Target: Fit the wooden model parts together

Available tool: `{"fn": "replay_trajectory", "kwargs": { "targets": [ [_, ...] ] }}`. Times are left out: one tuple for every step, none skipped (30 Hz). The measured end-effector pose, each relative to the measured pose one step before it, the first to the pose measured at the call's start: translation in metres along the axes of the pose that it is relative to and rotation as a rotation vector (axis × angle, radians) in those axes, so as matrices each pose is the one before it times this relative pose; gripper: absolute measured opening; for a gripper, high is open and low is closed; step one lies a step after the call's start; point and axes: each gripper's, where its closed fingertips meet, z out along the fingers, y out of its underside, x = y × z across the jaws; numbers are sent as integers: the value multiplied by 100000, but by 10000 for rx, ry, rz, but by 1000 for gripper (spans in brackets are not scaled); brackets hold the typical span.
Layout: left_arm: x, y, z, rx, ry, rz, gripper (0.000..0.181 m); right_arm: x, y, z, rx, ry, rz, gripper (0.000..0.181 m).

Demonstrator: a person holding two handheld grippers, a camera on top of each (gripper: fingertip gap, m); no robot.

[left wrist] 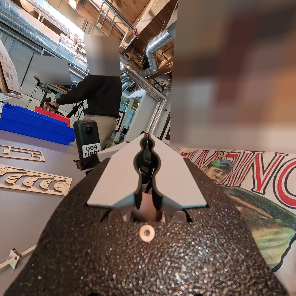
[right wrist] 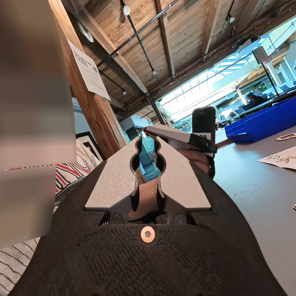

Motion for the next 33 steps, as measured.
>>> {"fn": "replay_trajectory", "kwargs": {
  "targets": [
    [7, -8, -10, 3, -17, 5, 0, -27, -41, -6, 26, -13, 12, 11],
    [27, 47, -7, -30, 8, 6, 0, 27, -73, 7, 34, 22, 4, 11],
    [21, 8, 0, 0, 5, 7, 0, -45, -96, 10, 59, -14, -21, 11],
    [-18, -3, -9, 13, -16, -2, 0, -63, -53, 9, 27, -24, -4, 10],
    [-17, 16, -9, -6, -9, 0, 0, 14, 13, 14, -19, 25, 10, 10],
    [-26, 29, -13, -12, -19, 7, 0, 62, 10, 7, -16, 40, -13, 10],
    [-59, 13, -18, -7, -35, 11, 0, -36, 29, 8, -17, -26, -42, 10],
    [-52, 20, -11, -9, -29, 11, 0, -115, -5, -10, 5, -81, -25, 10],
    [10, 37, 6, -23, 5, 8, 0, -108, -103, -35, 68, -84, 26, 9],
    [-17, 29, 18, -11, -6, 4, 0, -20, -140, -24, 97, -23, 60, 8],
    [-13, 24, 22, 1, -10, -2, 0, 61, -82, -25, 55, 19, 48, 7],
    [0, 56, 18, -24, -3, -4, 0, 29, 5, -3, 6, 2, 17, 6],
    [-44, 79, 31, -37, -30, 16, 0, 15, 55, 21, -23, 6, 4, 6],
    [-81, 59, 18, -38, -53, 21, 0, 51, 96, 39, -57, 31, 0, 6],
    [-10, 37, 8, -20, -10, 19, 0, 63, 176, 50, -111, 43, -18, 6],
    [102, -38, 2, 16, 56, 8, 0, 40, 178, 40, -123, 31, -47, 8],
    [63, -85, 3, 35, 28, 7, 0, 50, 102, 22, -67, 44, -50, 8],
    [-51, -25, -18, -8, -46, 5, 0, 15, -39, 7, 27, 24, -24, 8],
    [-23, 29, -14, -47, -17, 7, 0, -81, -145, -24, 92, -47, 5, 7],
    [23, 4, 3, -22, 2, 6, 0, -101, -180, -28, 108, -66, 33, 5],
    [-21, -10, -7, -11, -19, -7, 0, 28, -130, -51, 76, 7, 41, 5],
    [2, 16, -7, -23, -7, -5, 0, 53, -65, -43, 37, 23, 11, 5],
    [19, 19, -9, -13, 12, -4, 0, -16, 1, -20, 1, -8, -4, 4],
    [-19, -14, -16, 16, -12, -3, 0, 2, 31, 10, -21, 11, -4, 4],
    [-6, 4, -24, 11, -5, -1, 0, 30, 53, 50, -33, 32, -27, 4],
    [11, 1, -15, 10, 16, -10, 0, -19, 91, 53, -57, 10, -44, 4],
    [-4, -2, -11, 10, -5, -14, 0, 9, 79, 45, -53, 23, -31, 4],
    [-20, -3, -8, 8, -17, 4, 0, 42, 18, 23, -15, 44, -38, 4],
    [9, -11, -12, 8, -1, 15, 0, 29, -24, 0, 11, 28, -42, 3],
    [-14, -17, -1, -2, -14, 7, 0, 26, 0, -3, 3, 12, -30, 2],
    [-43, -37, -14, 18, -35, 0, 0, 42, -33, -4, 25, 25, -20, 2],
    [-65, -82, -27, 32, -45, 12, 0, 69, -78, -2, 67, 37, -13, 2],
    [-23, -60, -33, 17, -24, 25, 0, 25, -36, 20, 49, 4, 4, 1]
  ]
}}
